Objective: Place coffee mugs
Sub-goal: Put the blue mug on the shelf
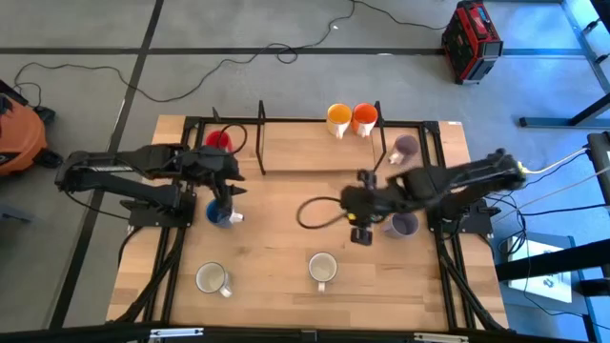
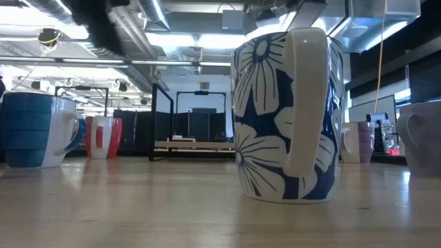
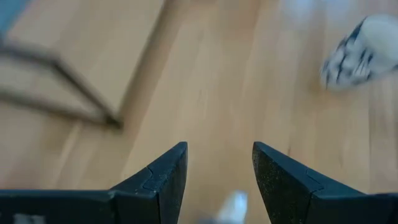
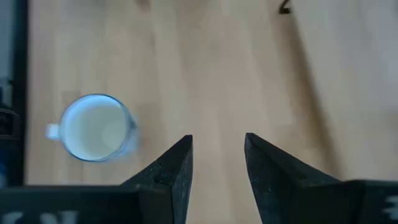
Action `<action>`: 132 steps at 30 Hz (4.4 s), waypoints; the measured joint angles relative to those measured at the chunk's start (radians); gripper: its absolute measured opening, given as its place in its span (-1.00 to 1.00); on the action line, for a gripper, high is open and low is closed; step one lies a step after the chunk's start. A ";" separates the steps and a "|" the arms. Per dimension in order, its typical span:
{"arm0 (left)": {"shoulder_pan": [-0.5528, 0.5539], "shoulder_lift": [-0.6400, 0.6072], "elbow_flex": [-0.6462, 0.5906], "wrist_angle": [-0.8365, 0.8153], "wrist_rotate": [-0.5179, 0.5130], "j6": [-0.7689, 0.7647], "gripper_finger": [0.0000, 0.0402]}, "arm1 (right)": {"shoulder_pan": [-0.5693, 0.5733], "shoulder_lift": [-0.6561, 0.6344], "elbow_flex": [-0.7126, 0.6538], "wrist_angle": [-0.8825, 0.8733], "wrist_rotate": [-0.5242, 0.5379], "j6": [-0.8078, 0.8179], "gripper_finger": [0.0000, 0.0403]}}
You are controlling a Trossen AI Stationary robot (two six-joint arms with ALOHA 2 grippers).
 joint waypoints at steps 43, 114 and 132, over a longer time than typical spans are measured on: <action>0.000 0.218 -0.208 -0.221 0.125 -0.383 -0.60 | 0.216 -0.249 -0.523 0.353 0.268 0.273 -0.34; -0.070 1.023 0.576 -0.168 -0.086 0.564 -0.51 | 0.216 -0.248 -0.523 0.350 0.260 0.337 -0.34; -0.002 0.943 0.544 -0.247 0.046 0.249 -0.34 | 0.217 -0.248 -0.523 0.341 0.252 0.337 -0.34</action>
